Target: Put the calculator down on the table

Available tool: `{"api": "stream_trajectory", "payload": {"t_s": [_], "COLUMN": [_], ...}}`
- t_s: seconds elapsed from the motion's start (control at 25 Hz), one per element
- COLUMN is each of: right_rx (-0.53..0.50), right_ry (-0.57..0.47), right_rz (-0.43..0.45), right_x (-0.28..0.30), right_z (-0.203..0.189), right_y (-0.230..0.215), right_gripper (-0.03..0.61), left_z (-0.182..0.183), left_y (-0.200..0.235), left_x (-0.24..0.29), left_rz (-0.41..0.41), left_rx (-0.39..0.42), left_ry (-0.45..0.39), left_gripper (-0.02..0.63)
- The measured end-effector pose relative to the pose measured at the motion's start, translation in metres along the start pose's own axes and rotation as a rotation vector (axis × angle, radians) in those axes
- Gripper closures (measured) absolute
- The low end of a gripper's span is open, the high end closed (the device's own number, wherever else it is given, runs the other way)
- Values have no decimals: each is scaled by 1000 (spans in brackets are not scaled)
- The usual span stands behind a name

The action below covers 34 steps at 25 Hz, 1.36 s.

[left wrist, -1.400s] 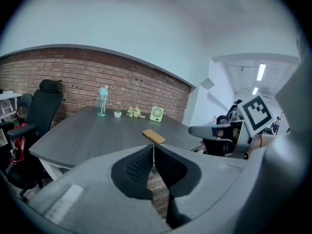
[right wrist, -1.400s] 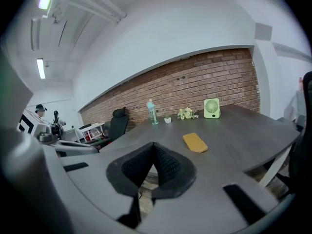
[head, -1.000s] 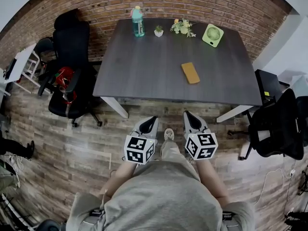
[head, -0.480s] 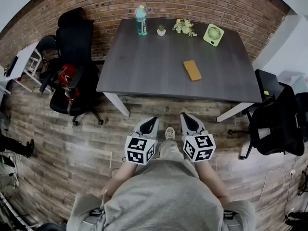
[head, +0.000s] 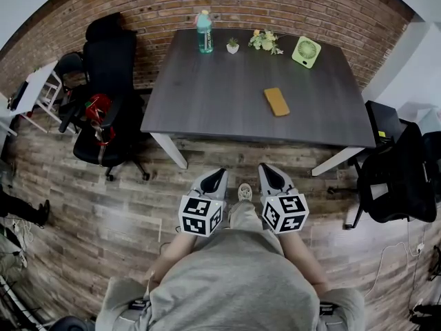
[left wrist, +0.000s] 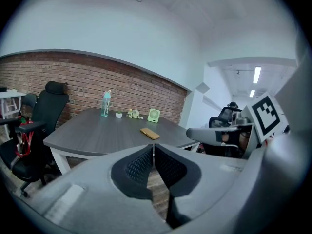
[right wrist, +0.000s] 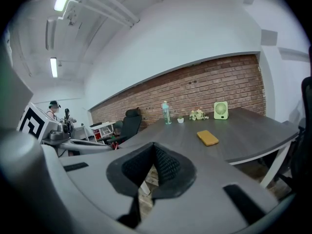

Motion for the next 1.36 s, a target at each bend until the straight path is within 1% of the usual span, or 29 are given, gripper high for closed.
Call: {"api": "stream_trajectory", "payload": {"t_s": [0.56,1.36], "right_rx": [0,7], "right_ry": [-27,-27], "right_rz": [-21,4], "right_x": [-4,1], "right_z": [5,6], "right_y": [0,-3], "right_gripper": [578,578], "left_z": [1,-2], "left_y": [-2,-3], "left_x": [-3,-1], "left_rz": [0,6], "left_rx": [-7,-9], "left_ry": [-14,-7], "left_gripper": [592,592]}}
Point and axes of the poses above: the fingertips, and each gripper's own axes: x forward along the fingers, y to its left, z out of its top, the point moved 2 cm from there along -x, backward along the fingers, and after that the axes turned 10 degrees about -z, right-handed, at the moved point
